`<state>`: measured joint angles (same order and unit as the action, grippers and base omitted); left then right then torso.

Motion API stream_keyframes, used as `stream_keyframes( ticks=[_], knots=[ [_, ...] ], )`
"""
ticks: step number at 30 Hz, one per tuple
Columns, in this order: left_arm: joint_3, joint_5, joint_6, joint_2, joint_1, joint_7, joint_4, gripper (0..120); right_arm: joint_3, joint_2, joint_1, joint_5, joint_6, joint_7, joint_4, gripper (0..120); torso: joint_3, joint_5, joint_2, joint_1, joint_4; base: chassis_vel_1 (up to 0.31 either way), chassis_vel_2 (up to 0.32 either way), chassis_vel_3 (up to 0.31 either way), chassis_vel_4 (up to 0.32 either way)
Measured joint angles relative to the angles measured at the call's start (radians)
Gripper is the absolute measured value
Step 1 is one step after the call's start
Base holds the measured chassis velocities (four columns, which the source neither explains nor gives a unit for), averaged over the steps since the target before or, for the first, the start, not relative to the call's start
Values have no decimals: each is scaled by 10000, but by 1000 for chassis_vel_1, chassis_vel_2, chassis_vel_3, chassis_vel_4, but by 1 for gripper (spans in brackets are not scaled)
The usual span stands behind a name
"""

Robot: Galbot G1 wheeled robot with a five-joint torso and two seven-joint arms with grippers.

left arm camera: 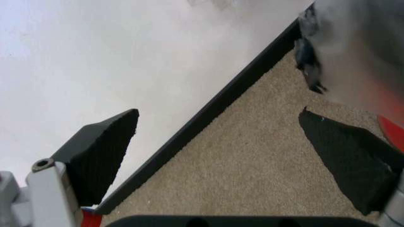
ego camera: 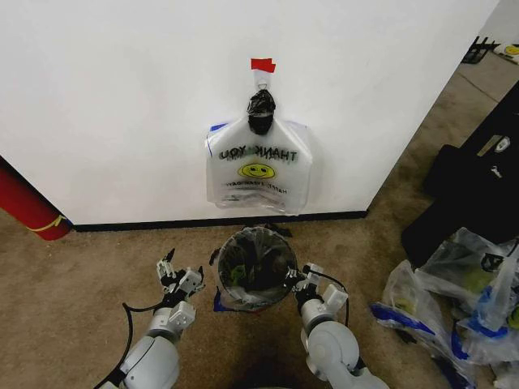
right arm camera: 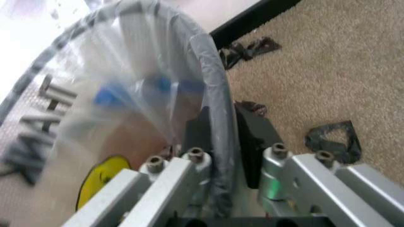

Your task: Pick up the garbage bag from the wall and place it over the trash bin.

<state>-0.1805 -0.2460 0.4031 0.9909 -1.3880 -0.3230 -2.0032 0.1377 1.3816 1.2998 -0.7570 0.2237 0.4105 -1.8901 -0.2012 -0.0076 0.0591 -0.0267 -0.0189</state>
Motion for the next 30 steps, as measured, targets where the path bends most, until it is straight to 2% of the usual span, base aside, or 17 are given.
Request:
stream_keyframes(
  ticks=[1, 5, 7, 13, 15, 21, 26, 30],
  knots=[
    [0, 0, 0, 0, 0, 0, 0, 100, 0, 0, 0, 0, 0, 0, 0, 13, 0, 0, 0, 0, 0, 0, 0, 0, 0],
    [13, 4, 6, 21, -15, 1, -6, 100, 186, -115, 15, 266, 182, 26, -247, 30, 0, -3, 0, 0, -3, 0, 0, 0, 0],
    [12, 5, 6, 21, -15, 1, -6, 100, 214, -145, 15, 282, 223, 26, -294, 32, 0, -3, 0, 0, -3, 0, 0, 0, 0],
    [-6, 47, 20, 34, 35, 3, -6, 100, 311, -471, 129, 411, 521, 42, -602, 59, 2, -3, 0, 0, -3, 0, 0, 0, 0],
    [-7, 57, 30, 56, 51, 5, -8, 100, 337, -526, 154, 440, 560, 45, -642, 63, 2, -3, 0, 0, -3, 0, 0, 0, 0],
    [-128, 271, 93, 246, 117, 7, -223, 100, 606, -893, 381, 1179, 310, -394, -751, 88, 2, -3, 0, 0, -4, 0, 0, 0, 0],
    [-139, 324, 157, 308, 100, 6, -448, 100, 752, -1077, 490, 1314, 142, -821, -790, 99, 3, -3, 1, 0, -5, 0, 0, 0, 0],
    [-108, 314, 160, 364, 32, 8, -476, 100, 790, -1084, 415, 831, 170, -899, -697, 100, 3, -6, 0, 0, -4, 0, 0, 0, 0]
  ],
)
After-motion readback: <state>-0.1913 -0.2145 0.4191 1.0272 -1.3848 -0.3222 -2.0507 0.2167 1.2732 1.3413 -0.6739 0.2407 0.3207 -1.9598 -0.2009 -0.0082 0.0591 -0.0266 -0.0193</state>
